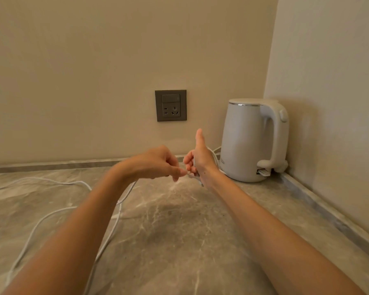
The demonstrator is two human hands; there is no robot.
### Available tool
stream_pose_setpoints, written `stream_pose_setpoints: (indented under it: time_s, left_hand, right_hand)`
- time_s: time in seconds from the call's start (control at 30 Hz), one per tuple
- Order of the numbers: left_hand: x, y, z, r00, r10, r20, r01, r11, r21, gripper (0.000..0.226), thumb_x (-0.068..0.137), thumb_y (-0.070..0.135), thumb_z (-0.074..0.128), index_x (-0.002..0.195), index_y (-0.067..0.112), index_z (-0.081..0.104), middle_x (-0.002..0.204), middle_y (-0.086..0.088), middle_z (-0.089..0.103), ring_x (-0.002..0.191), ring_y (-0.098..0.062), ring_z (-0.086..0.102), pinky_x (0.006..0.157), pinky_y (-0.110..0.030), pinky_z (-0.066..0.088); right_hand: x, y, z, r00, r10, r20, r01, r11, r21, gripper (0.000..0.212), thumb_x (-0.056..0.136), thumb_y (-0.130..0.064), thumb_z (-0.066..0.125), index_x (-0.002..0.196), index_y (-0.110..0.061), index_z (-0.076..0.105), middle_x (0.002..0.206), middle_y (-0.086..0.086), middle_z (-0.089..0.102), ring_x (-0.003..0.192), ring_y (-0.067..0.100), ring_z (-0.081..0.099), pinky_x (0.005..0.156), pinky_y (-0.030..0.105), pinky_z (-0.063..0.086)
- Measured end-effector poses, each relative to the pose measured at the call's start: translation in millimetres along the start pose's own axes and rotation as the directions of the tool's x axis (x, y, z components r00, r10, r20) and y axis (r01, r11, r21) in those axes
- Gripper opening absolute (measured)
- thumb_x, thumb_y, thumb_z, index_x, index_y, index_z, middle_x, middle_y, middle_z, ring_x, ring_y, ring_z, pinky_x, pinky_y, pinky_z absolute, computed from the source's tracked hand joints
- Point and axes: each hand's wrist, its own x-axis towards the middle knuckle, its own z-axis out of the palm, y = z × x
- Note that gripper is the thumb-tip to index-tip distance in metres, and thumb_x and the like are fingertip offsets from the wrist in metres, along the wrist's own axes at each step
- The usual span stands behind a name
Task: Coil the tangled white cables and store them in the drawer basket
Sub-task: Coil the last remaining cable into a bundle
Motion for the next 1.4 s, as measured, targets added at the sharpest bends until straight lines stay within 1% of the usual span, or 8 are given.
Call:
stream_pose_setpoints:
  time_s: [0.23, 0.47, 0.63, 0.8, 0.93, 1.03, 1.17, 1.4]
  left_hand:
    - [-4, -6, -13, 0.948, 0.014, -0.319, -0.062, 0.988, -0.139, 0.02, 0.087, 0.023, 0.061, 0.068, 0.016, 0.063, 0.064, 0.001, 0.056, 0.062, -0.01, 0.047, 0.056, -0.02, 0.035]
    - [2, -10, -10, 0.854, 0.096, -0.512, -0.185, 0.975, -0.126, 0.02, 0.088, 0.022, 0.06, 0.07, 0.014, 0.064, 0.063, 0.006, 0.056, 0.064, -0.005, 0.049, 0.059, -0.02, 0.035]
    - [8, -12, -6, 0.812, 0.11, -0.573, -0.222, 0.966, -0.13, 0.022, 0.09, 0.025, 0.056, 0.073, 0.013, 0.065, 0.071, 0.004, 0.061, 0.075, -0.005, 0.055, 0.067, -0.021, 0.039]
    - [15, -14, 4, 0.9, 0.079, -0.429, -0.152, 0.979, -0.138, 0.034, 0.096, 0.025, 0.046, 0.065, 0.013, 0.056, 0.052, 0.002, 0.043, 0.045, -0.005, 0.035, 0.046, -0.022, 0.031]
    - [12, -15, 14, 0.982, -0.012, -0.186, -0.031, 0.974, -0.226, 0.032, 0.094, 0.002, 0.036, 0.065, 0.011, 0.049, 0.05, 0.002, 0.037, 0.038, -0.007, 0.029, 0.036, -0.017, 0.024]
    - [15, -13, 23, 0.997, -0.076, -0.036, 0.063, 0.962, -0.265, 0.038, 0.093, 0.005, 0.03, 0.057, 0.015, 0.038, 0.042, 0.006, 0.032, 0.032, -0.004, 0.024, 0.037, -0.016, 0.022]
    - [12, -8, 28, 0.986, -0.056, 0.159, 0.098, 0.957, -0.272, 0.034, 0.1, 0.017, 0.026, 0.078, 0.01, 0.051, 0.048, 0.003, 0.027, 0.039, -0.008, 0.02, 0.038, -0.017, 0.02]
    - [4, -1, 26, 0.939, -0.025, 0.343, 0.084, 0.984, -0.16, 0.039, 0.102, 0.022, 0.03, 0.077, 0.008, 0.056, 0.05, 0.0, 0.038, 0.046, -0.011, 0.031, 0.051, -0.022, 0.03]
  right_hand:
    - [0, 3, -2, 0.928, 0.134, 0.347, -0.058, 0.973, -0.223, 0.091, 0.077, -0.08, -0.006, 0.055, -0.007, 0.044, 0.051, 0.007, 0.044, 0.043, 0.013, 0.037, 0.042, 0.022, 0.032]
    - [-5, 1, 0, 0.655, 0.17, 0.736, -0.104, 0.985, -0.135, 0.093, 0.073, -0.082, -0.01, 0.046, -0.009, 0.04, 0.042, 0.004, 0.039, 0.036, 0.009, 0.029, 0.038, 0.018, 0.026]
    - [-10, -5, 1, 0.503, 0.009, 0.864, -0.198, 0.974, 0.105, 0.092, 0.077, -0.08, -0.005, 0.036, -0.011, 0.04, 0.035, 0.002, 0.038, 0.028, 0.006, 0.029, 0.032, 0.014, 0.024]
    - [-9, -7, 5, 0.414, -0.263, 0.871, -0.233, 0.895, 0.381, 0.091, 0.08, -0.076, 0.003, 0.037, -0.012, 0.051, 0.033, 0.0, 0.044, 0.029, 0.005, 0.039, 0.033, 0.013, 0.032]
    - [-5, -10, 5, 0.511, -0.372, 0.775, -0.3, 0.767, 0.567, 0.086, 0.077, -0.076, 0.013, 0.038, -0.01, 0.052, 0.035, 0.002, 0.046, 0.032, 0.005, 0.042, 0.036, 0.012, 0.037]
    - [-7, -12, 2, 0.682, -0.336, 0.65, -0.328, 0.653, 0.682, 0.087, 0.078, -0.08, 0.016, 0.037, -0.009, 0.046, 0.034, 0.002, 0.04, 0.031, 0.006, 0.038, 0.033, 0.011, 0.033]
    - [-8, -14, -2, 0.839, -0.257, 0.479, -0.332, 0.456, 0.826, 0.078, 0.079, -0.077, 0.032, 0.045, -0.008, 0.042, 0.039, 0.002, 0.038, 0.03, 0.007, 0.035, 0.032, 0.013, 0.034]
    - [-6, -14, 0, 0.947, -0.13, 0.293, -0.226, 0.379, 0.897, 0.07, 0.082, -0.067, 0.046, 0.046, -0.007, 0.044, 0.044, 0.003, 0.042, 0.033, 0.009, 0.039, 0.033, 0.014, 0.034]
